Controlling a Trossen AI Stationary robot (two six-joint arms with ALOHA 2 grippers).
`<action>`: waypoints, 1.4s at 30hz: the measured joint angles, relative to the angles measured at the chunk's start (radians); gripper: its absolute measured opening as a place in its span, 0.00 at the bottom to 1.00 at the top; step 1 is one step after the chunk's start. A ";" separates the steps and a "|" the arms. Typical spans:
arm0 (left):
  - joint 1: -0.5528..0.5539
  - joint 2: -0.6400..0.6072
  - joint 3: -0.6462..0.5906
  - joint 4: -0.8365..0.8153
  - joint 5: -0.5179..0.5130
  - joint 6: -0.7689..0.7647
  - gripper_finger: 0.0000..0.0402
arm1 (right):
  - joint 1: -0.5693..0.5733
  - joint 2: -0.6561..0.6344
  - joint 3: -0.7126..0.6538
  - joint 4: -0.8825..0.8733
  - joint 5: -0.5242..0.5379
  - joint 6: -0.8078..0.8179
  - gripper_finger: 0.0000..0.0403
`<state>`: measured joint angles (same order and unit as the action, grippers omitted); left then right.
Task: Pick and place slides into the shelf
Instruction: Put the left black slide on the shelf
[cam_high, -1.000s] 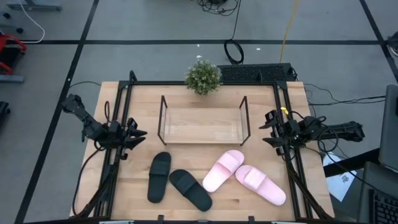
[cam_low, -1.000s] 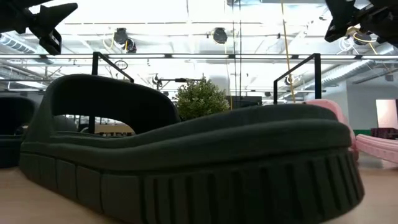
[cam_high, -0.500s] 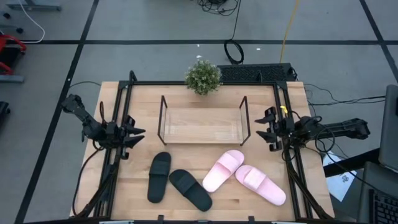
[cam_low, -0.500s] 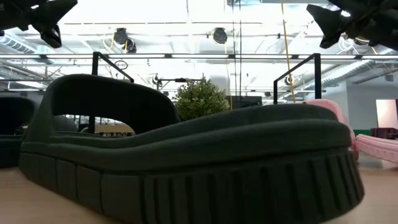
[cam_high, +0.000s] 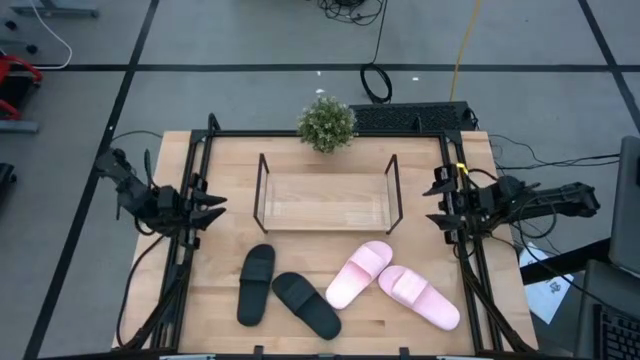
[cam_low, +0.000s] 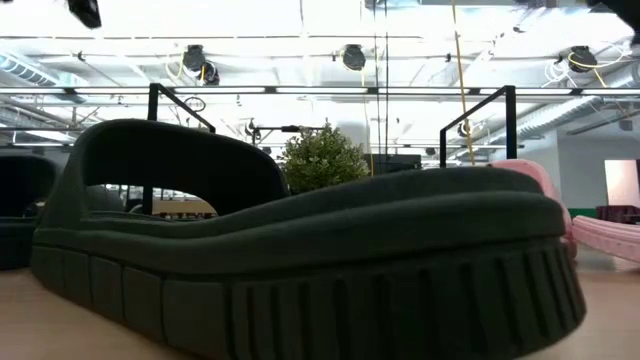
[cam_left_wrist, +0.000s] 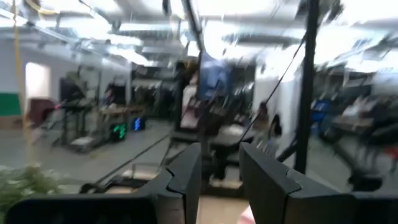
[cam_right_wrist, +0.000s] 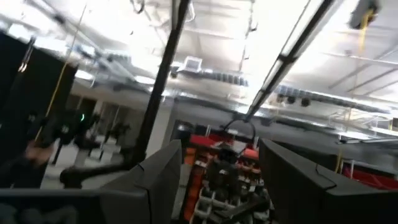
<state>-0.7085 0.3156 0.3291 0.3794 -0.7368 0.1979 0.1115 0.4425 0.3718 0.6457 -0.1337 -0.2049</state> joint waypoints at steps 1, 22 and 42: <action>-0.001 0.036 0.045 -0.047 -0.020 -0.008 0.28 | 0.010 0.022 0.041 -0.045 0.000 -0.018 0.51; -0.296 0.880 0.869 -0.874 -0.267 -0.506 0.28 | 0.310 0.487 0.440 -0.397 0.448 -0.354 0.51; -0.196 1.244 0.907 -1.355 0.028 -1.213 0.28 | 0.396 0.504 0.441 -0.306 0.613 -0.365 0.51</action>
<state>-0.9042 1.5594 1.2362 -0.9759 -0.7090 -1.0152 0.5072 0.9466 0.8124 0.3397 0.4793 -0.5702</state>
